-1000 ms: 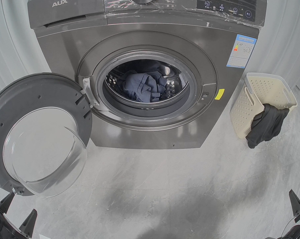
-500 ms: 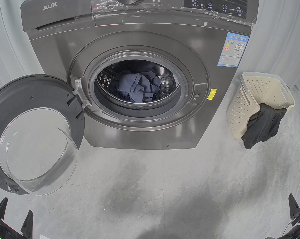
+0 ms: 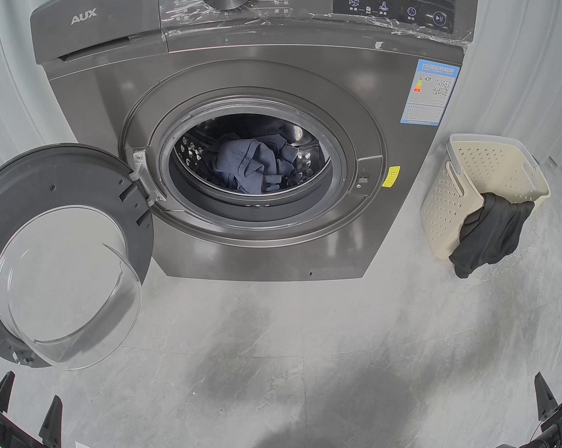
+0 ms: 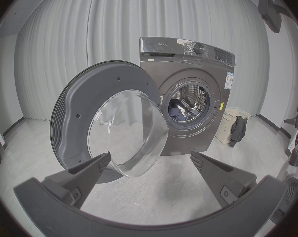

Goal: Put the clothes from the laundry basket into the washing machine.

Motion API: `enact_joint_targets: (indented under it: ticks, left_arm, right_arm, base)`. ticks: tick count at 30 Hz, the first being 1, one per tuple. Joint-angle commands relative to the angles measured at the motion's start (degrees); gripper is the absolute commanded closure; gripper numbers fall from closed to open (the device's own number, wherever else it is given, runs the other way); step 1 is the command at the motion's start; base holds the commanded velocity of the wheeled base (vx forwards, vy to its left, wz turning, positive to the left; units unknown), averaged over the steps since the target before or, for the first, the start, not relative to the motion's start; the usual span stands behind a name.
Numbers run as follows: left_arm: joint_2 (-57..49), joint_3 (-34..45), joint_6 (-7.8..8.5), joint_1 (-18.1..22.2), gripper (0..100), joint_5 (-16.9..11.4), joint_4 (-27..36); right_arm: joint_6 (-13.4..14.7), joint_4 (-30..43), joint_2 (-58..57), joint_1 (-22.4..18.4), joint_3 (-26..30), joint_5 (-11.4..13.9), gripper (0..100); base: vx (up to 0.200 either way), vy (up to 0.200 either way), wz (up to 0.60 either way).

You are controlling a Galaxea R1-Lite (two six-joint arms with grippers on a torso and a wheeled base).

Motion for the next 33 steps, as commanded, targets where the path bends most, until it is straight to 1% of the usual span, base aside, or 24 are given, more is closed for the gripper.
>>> enact_joint_targets:
  ticks: [1, 2, 3, 4, 5, 6, 7, 8, 9, 10, 11, 12, 14, 16, 19, 23, 25, 29, 33]
  left_arm:
    - [-0.47, 0.92, -0.90, -0.09, 0, 0.38, 0.04]
    - [-0.47, 0.92, -1.08, -0.09, 0, 0.47, 0.04]
    - [-0.47, 0.92, -1.08, -0.09, 0, 0.47, -0.05]
    - [-0.47, 0.92, -0.99, -0.09, 0, 0.47, 0.04]
    - [-0.47, 0.92, -0.99, -0.09, 0, 0.47, 0.04]
    - [-0.47, 0.92, -0.99, -0.09, 0, 0.47, 0.04]
    - [-0.47, 0.92, -0.72, -0.09, 0, 0.47, 0.04]
    - [-0.47, 0.92, -0.55, 0.00, 0, 0.47, 0.04]
    - [-0.47, 0.92, -0.37, -0.09, 0, 0.38, 0.04]
    - [-0.47, 0.92, -0.37, -0.09, 0, 0.38, 0.04]
    - [-0.47, 0.92, -0.37, 0.00, 0, 0.38, 0.04]
    - [-0.38, 0.92, -0.72, -0.09, 0, 0.38, -0.05]
    - [-0.47, 0.92, -0.81, -0.09, 0, 0.38, -0.05]
    - [-0.47, 0.92, -0.72, -0.09, 0, 0.38, -0.05]
    - [-0.47, 0.92, -1.08, 0.00, 0, 0.47, -0.05]
    - [-0.47, 0.92, -0.90, -0.09, 0, 0.65, -0.05]
    - [-0.47, 0.92, -1.16, -0.09, 0, 0.73, 0.04]
    - [-0.47, 0.92, -1.16, 0.00, 0, 1.00, 0.04]
    - [-0.47, 0.92, -1.08, 0.00, 0, 1.00, 0.04]
  right_arm:
    - [-0.18, 0.51, 0.05, -0.13, -0.31, -1.57, 0]
    - [-0.27, 0.33, 0.05, -0.22, -0.31, -2.10, 0]
    - [-0.71, 0.07, -0.04, -0.04, -0.22, -3.85, 0]
    - [-1.15, -0.11, -0.04, -0.04, 0.05, -6.84, 0]
    - [-1.24, -0.11, -0.04, -0.04, 0.05, -8.25, 0]
    - [-1.24, -0.11, -0.04, -0.04, 0.05, -8.25, 0]
    - [-1.85, -0.11, -0.04, -0.04, 0.13, -7.19, 0]
    - [-1.24, 1.04, -0.04, -0.04, 0.22, -4.03, 0]
    - [-1.76, 0.69, 0.05, 0.13, 0.57, -2.01, 0]
    - [-1.76, 0.69, 0.05, 0.13, 0.57, -2.01, 0]
    - [-2.73, 1.56, 0.40, 0.40, 0.48, 2.04, 0]
    - [-2.73, 1.56, -0.13, 0.04, 0.57, 0.89, 0]
    - [-2.47, 0.60, -0.13, 0.04, 0.92, -0.86, 0]
    - [-2.73, 0.60, -0.13, 0.04, 0.92, -0.95, 0]
    - [-2.73, 0.60, -0.13, 0.04, 0.92, -0.86, 0]
    - [-2.73, 0.60, -0.13, 0.04, 0.92, -0.86, 0]
    - [-2.73, 0.60, -0.13, 0.13, 0.92, -0.86, 0]
    - [-2.73, 0.60, -0.13, 0.13, 0.92, -0.86, 0]
    - [-2.73, 0.60, -0.13, 0.13, 0.92, -0.86, 0]
  base:
    - [0.000, -0.200, 0.00]
    - [0.000, -0.200, 0.00]
    - [0.000, -0.200, 0.00]
    - [0.000, -0.200, 0.00]
    - [0.000, -0.200, 0.00]
    - [0.000, -0.200, 0.00]
    - [0.000, -0.200, 0.00]
    - [0.000, -0.200, 0.00]
    - [0.000, -0.200, 0.00]
    - [0.000, -0.200, 0.00]
    - [0.000, -0.200, 0.00]
    - [0.000, -0.200, 0.00]
    - [0.000, -0.200, 0.00]
    - [0.000, -0.200, 0.00]
    - [0.000, -0.200, 0.00]
    - [0.000, -0.200, 0.00]
    - [0.000, 0.000, 0.00]
    - [0.000, 0.000, 0.00]
    - [0.000, -0.200, 0.00]
